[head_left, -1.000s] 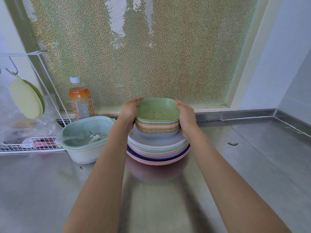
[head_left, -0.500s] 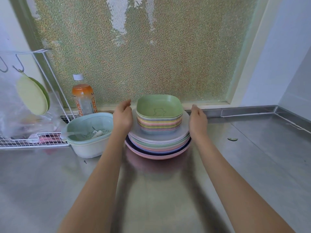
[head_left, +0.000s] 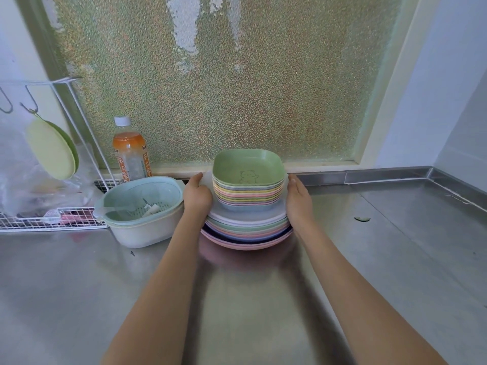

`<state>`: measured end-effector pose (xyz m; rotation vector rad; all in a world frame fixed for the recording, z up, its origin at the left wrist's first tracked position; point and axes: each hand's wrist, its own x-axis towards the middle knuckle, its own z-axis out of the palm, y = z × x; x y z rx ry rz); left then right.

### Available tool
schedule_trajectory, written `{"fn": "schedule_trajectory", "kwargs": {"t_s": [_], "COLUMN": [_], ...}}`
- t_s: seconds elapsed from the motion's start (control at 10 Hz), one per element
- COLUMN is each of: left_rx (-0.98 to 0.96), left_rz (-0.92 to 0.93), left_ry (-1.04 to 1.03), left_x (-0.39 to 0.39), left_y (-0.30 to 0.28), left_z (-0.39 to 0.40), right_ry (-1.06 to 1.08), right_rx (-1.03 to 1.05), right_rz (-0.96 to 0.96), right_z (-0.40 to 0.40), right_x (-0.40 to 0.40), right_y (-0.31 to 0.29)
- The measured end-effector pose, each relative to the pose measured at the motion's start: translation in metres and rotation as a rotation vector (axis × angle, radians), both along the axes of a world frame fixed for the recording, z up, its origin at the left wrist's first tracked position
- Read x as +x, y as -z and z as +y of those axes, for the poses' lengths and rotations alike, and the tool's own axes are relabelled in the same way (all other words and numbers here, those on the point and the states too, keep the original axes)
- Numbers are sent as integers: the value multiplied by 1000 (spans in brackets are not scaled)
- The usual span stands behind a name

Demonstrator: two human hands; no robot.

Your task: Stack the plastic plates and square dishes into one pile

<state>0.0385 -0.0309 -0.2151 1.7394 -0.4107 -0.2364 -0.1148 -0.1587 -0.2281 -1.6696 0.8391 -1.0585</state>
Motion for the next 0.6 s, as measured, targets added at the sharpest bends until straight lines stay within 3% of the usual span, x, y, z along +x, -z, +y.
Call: {"fn": "schedule_trajectory", "kwargs": {"t_s": [0.3, 0.5, 0.6], "left_rx": [126, 277, 87], "left_rz": [18, -90, -298], "left_ry": [-6, 44, -90], "left_x": [5, -12, -31], "left_y": [-16, -32, -40], "left_z": [-1, 13, 36], "right_ry": [4, -40, 67], "right_rx": [14, 118, 65], "right_rz": [77, 147, -13], "right_z": [-2, 15, 37], "right_x": [-3, -21, -41], "right_y": [-6, -20, -26]}}
